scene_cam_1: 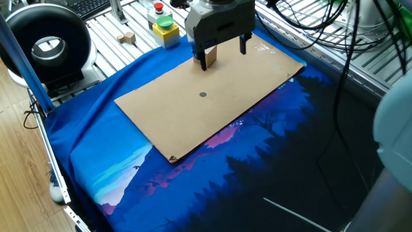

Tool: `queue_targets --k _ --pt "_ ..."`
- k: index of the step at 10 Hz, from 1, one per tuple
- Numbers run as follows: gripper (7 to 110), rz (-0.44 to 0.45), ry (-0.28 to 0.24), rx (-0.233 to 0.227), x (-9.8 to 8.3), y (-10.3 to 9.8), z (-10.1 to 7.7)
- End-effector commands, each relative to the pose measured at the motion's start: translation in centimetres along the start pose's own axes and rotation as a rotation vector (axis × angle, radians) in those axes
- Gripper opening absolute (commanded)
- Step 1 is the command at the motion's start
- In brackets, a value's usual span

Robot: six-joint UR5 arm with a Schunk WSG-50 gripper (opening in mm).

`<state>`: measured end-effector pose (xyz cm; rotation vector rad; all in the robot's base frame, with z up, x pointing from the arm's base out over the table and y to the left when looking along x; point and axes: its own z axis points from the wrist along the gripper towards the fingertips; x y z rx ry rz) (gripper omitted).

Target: Grab the block and place it at the designated location

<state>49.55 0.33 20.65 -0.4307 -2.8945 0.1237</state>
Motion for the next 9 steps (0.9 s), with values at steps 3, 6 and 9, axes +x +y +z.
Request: queue_targets --k 3,6,9 --pt "7 -0.164 0.021 0.036 0.4 -0.4 -0.1" --pt "7 -0.296 -0.239 -0.079 -5.3 3.1 -1.7" --pt "7 -0.238 -0.324 -0.146 -7.2 4.8 -2.6"
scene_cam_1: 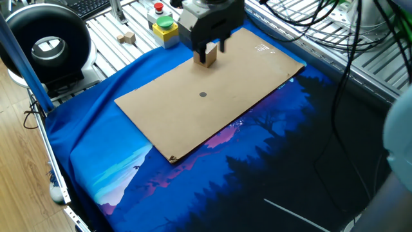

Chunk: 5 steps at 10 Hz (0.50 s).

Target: Grab the block and place it at the designated location

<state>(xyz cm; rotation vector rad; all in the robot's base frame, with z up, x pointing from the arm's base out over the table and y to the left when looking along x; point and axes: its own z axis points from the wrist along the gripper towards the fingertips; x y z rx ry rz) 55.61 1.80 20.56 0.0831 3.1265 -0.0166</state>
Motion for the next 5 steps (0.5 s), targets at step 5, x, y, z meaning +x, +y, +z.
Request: queue_targets --k 5 --pt "7 -0.034 -0.086 0.009 -1.3 -3.3 0.7"
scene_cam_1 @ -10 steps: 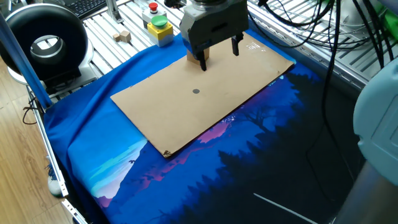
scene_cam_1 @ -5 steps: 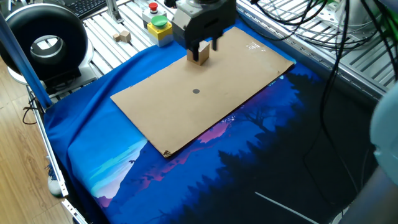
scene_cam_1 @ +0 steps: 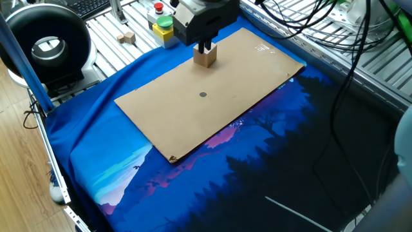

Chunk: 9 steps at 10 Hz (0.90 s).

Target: Grab the block and place it at the designated location

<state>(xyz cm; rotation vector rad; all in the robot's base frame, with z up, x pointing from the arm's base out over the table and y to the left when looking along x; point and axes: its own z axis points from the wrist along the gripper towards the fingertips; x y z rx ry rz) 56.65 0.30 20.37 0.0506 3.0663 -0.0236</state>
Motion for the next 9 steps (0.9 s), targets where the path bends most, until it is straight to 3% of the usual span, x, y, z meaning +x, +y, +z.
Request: queue_targets --k 1,3,4,8,9 --pt "7 -0.03 -0.056 0.032 -0.6 -3.2 1.0" --pt "7 -0.06 -0.069 0.026 -0.6 -3.8 1.5" --pt "22 -0.068 -0.069 0.027 -0.5 -3.9 1.5" --pt "22 -0.096 -0.087 0.016 -1.0 -3.6 1.6" --pt "22 -0.138 -0.116 0.055 -1.9 -4.3 1.9"
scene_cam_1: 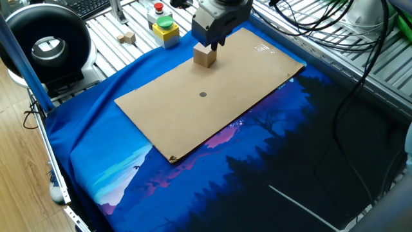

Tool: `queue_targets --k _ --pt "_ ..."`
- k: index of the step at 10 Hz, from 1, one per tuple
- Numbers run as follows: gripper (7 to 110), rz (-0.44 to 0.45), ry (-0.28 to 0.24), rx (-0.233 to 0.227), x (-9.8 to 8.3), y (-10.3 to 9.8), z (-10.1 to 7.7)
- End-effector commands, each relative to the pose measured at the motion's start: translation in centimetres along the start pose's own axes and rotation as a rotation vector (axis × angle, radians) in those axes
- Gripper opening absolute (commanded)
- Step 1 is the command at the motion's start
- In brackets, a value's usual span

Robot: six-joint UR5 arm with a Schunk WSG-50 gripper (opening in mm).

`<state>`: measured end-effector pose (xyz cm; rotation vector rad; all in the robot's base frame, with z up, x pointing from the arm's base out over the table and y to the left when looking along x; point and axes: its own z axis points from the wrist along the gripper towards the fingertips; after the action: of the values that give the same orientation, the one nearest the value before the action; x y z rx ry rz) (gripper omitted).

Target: Grab the block and place it at the designated location

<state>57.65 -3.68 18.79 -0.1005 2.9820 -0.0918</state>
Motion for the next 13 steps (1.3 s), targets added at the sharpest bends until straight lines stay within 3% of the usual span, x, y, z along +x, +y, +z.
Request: queue_targets --k 1,2,4,5,6,7,8,10,13 --pt "22 -0.088 -0.056 0.065 -1.4 -1.5 0.4" --pt "44 -0.097 -0.059 0.044 -1.5 -0.9 0.3" --pt "44 -0.14 0.003 -0.033 0.2 0.8 0.1" --pt "44 -0.265 0.035 -0.024 1.2 0.3 0.2" --pt "44 -0.33 -0.006 -0.01 0.3 0.1 0.5" --pt "44 -0.297 -0.012 -0.043 0.2 1.1 0.5" --pt "66 -0.273 -0.012 -0.029 0.1 0.8 0.6" --pt "66 -0.227 -0.032 -0.005 -0.2 -0.2 1.0" --pt "66 -0.226 -0.066 0.007 -0.4 -1.1 2.0"
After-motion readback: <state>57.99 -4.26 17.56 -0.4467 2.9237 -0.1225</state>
